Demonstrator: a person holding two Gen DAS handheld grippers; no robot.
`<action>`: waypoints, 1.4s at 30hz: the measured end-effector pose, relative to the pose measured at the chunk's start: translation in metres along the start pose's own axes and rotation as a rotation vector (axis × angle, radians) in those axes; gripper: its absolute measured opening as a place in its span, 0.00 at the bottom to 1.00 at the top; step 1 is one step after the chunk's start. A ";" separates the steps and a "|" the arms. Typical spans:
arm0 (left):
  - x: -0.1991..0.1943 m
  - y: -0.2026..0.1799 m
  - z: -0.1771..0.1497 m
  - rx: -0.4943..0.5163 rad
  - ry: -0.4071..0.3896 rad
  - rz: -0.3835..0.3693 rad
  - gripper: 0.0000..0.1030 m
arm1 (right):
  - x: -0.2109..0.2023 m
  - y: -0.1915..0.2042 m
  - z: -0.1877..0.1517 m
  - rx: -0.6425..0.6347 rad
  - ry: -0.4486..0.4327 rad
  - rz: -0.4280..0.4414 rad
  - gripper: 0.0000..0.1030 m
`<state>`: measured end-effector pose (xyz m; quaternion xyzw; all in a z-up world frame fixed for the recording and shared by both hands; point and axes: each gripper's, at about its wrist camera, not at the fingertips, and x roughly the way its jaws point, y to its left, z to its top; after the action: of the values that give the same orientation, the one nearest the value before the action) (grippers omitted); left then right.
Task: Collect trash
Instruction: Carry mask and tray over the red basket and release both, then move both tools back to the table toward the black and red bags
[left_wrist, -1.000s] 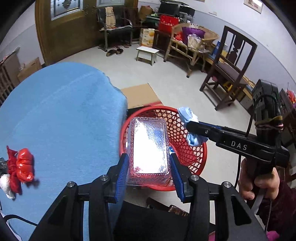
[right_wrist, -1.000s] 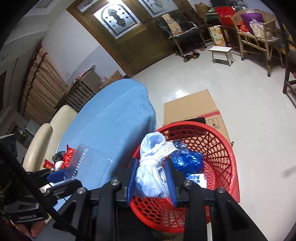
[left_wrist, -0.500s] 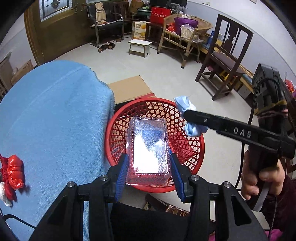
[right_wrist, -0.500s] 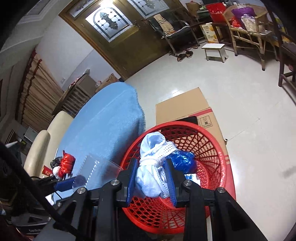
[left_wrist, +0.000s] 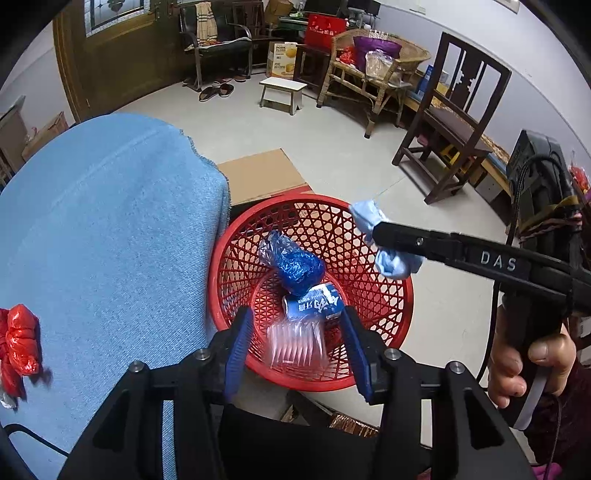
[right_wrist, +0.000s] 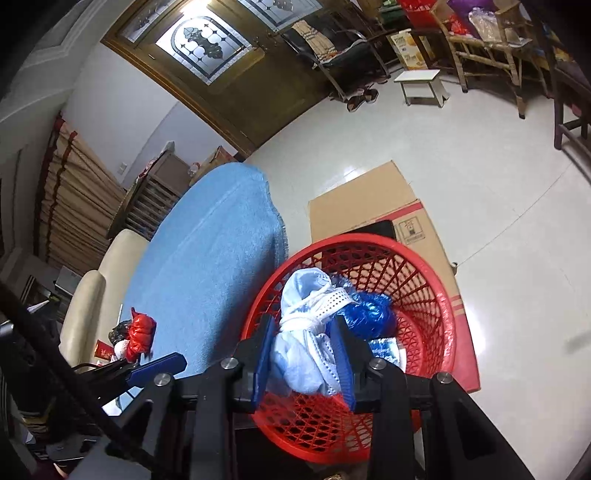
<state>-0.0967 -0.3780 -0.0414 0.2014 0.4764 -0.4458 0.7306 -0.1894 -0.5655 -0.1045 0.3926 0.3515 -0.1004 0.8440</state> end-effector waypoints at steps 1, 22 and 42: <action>-0.002 0.002 0.000 -0.005 -0.007 0.002 0.53 | 0.001 0.001 0.000 -0.003 0.003 -0.004 0.34; -0.088 0.070 -0.052 -0.173 -0.202 0.177 0.65 | 0.002 0.056 -0.001 -0.111 0.008 0.028 0.34; -0.136 0.200 -0.160 -0.544 -0.265 0.334 0.65 | 0.070 0.195 -0.042 -0.380 0.164 0.092 0.34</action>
<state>-0.0309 -0.0966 -0.0229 0.0149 0.4393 -0.1991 0.8759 -0.0729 -0.3966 -0.0548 0.2487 0.4134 0.0387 0.8751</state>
